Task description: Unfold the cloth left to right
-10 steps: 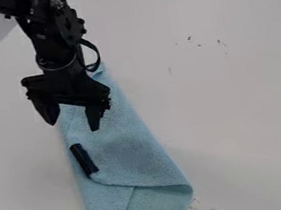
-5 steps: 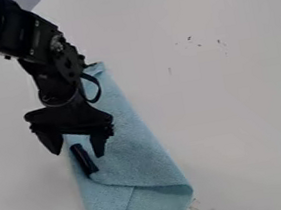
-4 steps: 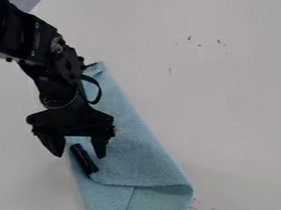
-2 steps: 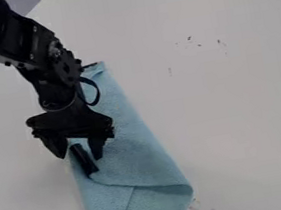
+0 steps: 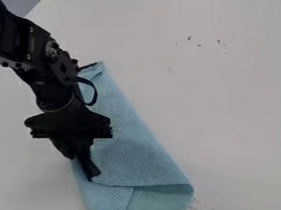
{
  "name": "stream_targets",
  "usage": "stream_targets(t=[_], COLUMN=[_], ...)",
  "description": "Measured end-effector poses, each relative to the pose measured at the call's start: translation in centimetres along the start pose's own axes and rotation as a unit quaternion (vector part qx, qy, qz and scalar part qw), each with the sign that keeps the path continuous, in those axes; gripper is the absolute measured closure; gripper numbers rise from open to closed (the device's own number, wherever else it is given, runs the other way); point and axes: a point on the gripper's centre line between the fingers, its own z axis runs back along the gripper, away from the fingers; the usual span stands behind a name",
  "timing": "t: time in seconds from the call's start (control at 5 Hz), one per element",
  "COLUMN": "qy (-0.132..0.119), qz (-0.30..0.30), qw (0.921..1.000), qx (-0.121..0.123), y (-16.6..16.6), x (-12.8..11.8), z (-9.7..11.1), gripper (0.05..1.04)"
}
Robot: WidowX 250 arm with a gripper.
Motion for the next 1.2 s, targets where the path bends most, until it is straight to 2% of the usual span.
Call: stream_targets(t=[0.2,0.4,0.6,0.8,1.0,1.2], qy=[0.013,0.010,0.002,-0.018,-0.024,-0.020], qz=[-0.001,-0.011,-0.027,-0.059,-0.089,-0.110], qw=[0.9999,0.9997,0.9994,0.9980,0.9957,0.9937], qx=[0.010,0.017,0.020,0.013,0.001,-0.012], y=[0.1,-0.6,-1.7,-3.7,-6.0,-7.6], x=[-0.1,0.7,2.2,4.7,6.9,8.4], z=[0.2,0.8,1.8,2.9,2.6,1.7], gripper=[0.993,1.028,1.029,1.029,1.029,1.029])
